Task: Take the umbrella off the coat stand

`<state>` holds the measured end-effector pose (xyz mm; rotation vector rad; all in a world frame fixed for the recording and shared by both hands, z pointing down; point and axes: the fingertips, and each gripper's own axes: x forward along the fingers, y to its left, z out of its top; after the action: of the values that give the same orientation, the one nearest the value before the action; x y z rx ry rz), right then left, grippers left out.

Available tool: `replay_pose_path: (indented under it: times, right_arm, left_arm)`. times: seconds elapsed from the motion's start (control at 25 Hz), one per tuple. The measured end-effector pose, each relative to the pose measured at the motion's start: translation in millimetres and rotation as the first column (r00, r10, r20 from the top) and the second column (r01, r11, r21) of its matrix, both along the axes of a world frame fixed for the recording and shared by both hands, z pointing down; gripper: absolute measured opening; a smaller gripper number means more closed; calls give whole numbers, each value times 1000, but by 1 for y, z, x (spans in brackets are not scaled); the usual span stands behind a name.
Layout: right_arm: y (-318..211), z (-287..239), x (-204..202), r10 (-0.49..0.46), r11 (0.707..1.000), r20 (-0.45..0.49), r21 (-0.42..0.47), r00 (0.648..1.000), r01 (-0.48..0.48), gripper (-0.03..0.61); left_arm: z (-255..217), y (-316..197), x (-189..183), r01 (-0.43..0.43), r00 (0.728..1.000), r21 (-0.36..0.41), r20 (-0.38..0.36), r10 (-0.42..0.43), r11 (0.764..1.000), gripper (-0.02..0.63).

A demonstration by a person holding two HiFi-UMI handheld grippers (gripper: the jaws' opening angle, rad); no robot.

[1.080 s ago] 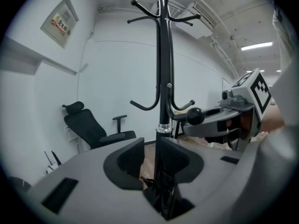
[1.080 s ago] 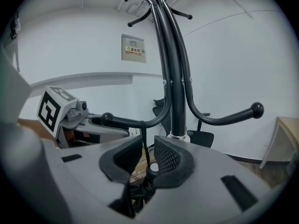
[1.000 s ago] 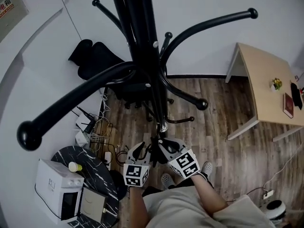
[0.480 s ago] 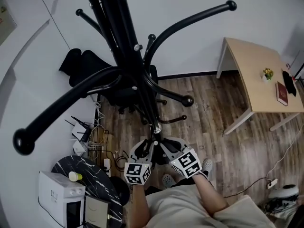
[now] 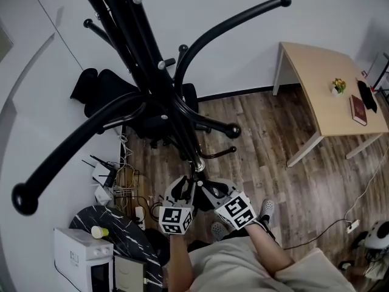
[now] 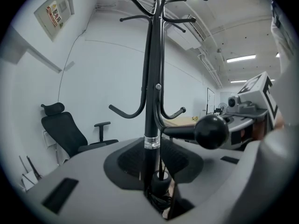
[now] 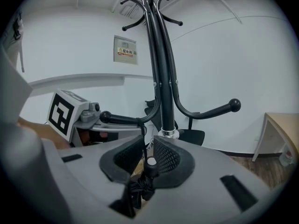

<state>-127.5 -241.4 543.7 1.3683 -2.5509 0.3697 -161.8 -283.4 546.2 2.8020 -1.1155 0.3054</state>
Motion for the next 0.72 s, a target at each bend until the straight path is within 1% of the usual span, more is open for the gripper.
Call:
replay_pose_path:
  times: [0.12, 0.16, 0.24, 0.36, 0.52, 0.64, 0.72]
  right_arm:
    - [-2, -2, -1, 2, 1000, 1, 4, 1000, -2, 77]
    - [-2, -3, -2, 1, 1000, 1, 7, 1000, -1, 78]
    - [-4, -4, -4, -5, 1000, -2, 12, 1000, 5, 78]
    - [-4, -4, -9, -25, 1000, -11, 15, 1000, 25, 78]
    - [-4, -2, -19, -43, 999, -14, 24, 999, 44, 78]
    - [-5, 0, -27, -45, 998, -20, 35, 999, 46, 78]
    - [-10, 2, -30, -29, 999, -34, 39, 999, 30, 80]
  left_arm:
    - [0, -5, 1, 4, 1000, 0, -24, -4, 1000, 110]
    - [-1, -4, 3, -9, 1000, 2, -27, 9, 1000, 92]
    - [-2, 0, 7, -35, 999, 9, -24, 35, 999, 23]
    - [-3, 6, 4, -55, 998, 17, -3, 55, 998, 21]
    - [-8, 11, -3, -78, 996, 28, 45, 77, 997, 21]
    - [-8, 15, -4, -91, 994, 12, 65, 90, 996, 21]
    - [-8, 17, -5, -98, 992, 1, 79, 97, 995, 21]
